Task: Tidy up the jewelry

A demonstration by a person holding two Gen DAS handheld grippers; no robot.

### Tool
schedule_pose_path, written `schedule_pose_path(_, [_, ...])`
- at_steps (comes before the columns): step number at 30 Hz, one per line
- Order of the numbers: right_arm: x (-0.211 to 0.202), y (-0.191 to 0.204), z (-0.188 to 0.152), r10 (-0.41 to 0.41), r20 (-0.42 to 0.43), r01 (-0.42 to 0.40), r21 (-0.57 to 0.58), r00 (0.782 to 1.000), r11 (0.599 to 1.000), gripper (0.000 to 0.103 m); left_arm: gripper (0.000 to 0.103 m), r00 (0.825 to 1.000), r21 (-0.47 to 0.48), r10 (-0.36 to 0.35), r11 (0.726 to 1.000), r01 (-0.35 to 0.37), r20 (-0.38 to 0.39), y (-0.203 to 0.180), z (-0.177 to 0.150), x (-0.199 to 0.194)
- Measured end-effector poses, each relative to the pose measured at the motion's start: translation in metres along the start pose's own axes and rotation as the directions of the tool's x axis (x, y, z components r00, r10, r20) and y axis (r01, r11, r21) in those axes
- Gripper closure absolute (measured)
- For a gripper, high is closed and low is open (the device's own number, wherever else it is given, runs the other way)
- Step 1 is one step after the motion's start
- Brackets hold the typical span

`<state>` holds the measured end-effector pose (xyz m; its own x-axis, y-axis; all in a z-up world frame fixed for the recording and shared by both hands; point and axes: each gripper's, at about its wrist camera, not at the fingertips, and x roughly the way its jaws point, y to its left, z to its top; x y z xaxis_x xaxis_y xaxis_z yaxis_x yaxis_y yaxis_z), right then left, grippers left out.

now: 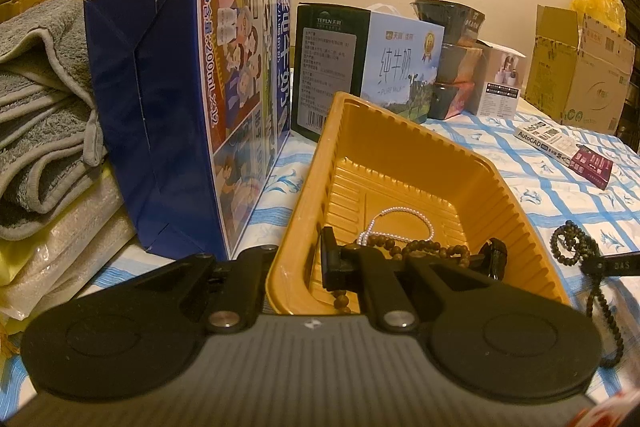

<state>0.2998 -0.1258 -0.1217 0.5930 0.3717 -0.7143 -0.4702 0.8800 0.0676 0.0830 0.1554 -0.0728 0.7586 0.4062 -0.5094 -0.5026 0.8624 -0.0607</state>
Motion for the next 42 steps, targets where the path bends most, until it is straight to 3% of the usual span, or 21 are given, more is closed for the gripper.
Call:
schedule_pose_path(1, [-0.001,0.000,-0.001,0.001,0.000,-0.001,-0.008,1.000,1.000,0.088,0.094,1.000,-0.001,0.000,1.000,0.000,0.000,0.000,0.000,0.000])
schedule_pose_path(6, [-0.021,-0.005,-0.006,0.030,0.025,-0.030,0.007,0.999,1.000,0.088,0.094,1.000,-0.001,0.000,1.000,0.000,-0.001,0.000,0.000,0.000])
schedule_pose_path(16, [-0.109,-0.028,-0.002,0.097,0.194,-0.121,0.116,0.976,0.986,0.088,0.094,1.000,-0.002,-0.001,1.000,0.001,-0.001,0.000,-0.001,0.000])
schedule_pose_path(20, [-0.127,-0.024,-0.001,0.154,0.198,-0.174,0.089,0.968,0.981,0.088,0.094,1.000,-0.001,0.001,1.000,-0.001,-0.003,0.001,-0.002,0.000])
schedule_pose_path(23, [-0.122,-0.012,-0.004,0.199,0.162,-0.209,0.047,0.967,0.977,0.088,0.094,1.000,-0.001,0.001,1.000,-0.001,-0.003,0.000,-0.003,-0.001])
schedule_pose_path(28, [-0.091,-0.008,-0.001,0.187,0.141,-0.196,0.053,0.972,0.979,0.088,0.095,1.000,0.004,0.000,1.000,0.000,-0.005,0.000,-0.004,-0.001])
schedule_pose_path(33, [-0.049,-0.012,0.000,0.160,0.053,-0.162,0.049,0.986,0.985,0.087,0.095,1.000,0.003,0.000,1.000,0.000,-0.006,0.000,-0.004,-0.002])
schedule_pose_path(34, [-0.040,-0.012,-0.001,0.146,0.019,-0.146,0.050,0.989,0.988,0.080,0.095,1.000,0.004,0.000,1.000,0.000,-0.007,0.000,-0.003,-0.002])
schedule_pose_path(36, [-0.031,-0.013,-0.005,0.147,-0.003,-0.146,0.040,0.989,0.988,0.053,0.095,1.000,0.005,-0.001,1.000,0.001,-0.010,0.000,-0.003,-0.001])
schedule_pose_path(37, [-0.030,-0.013,-0.007,0.135,0.007,-0.135,0.034,0.991,0.990,0.034,0.095,1.000,0.005,0.000,1.000,0.000,-0.010,0.000,-0.003,-0.001])
schedule_pose_path(38, [-0.031,-0.014,-0.011,0.119,0.023,-0.120,0.026,0.993,0.992,0.027,0.095,1.000,0.005,0.000,1.000,0.000,-0.010,0.000,-0.003,-0.001])
schedule_pose_path(42, [-0.026,-0.014,-0.018,0.115,0.017,-0.115,-0.007,0.993,0.993,0.026,0.095,1.000,0.006,0.000,1.000,0.000,-0.010,0.001,-0.003,-0.001])
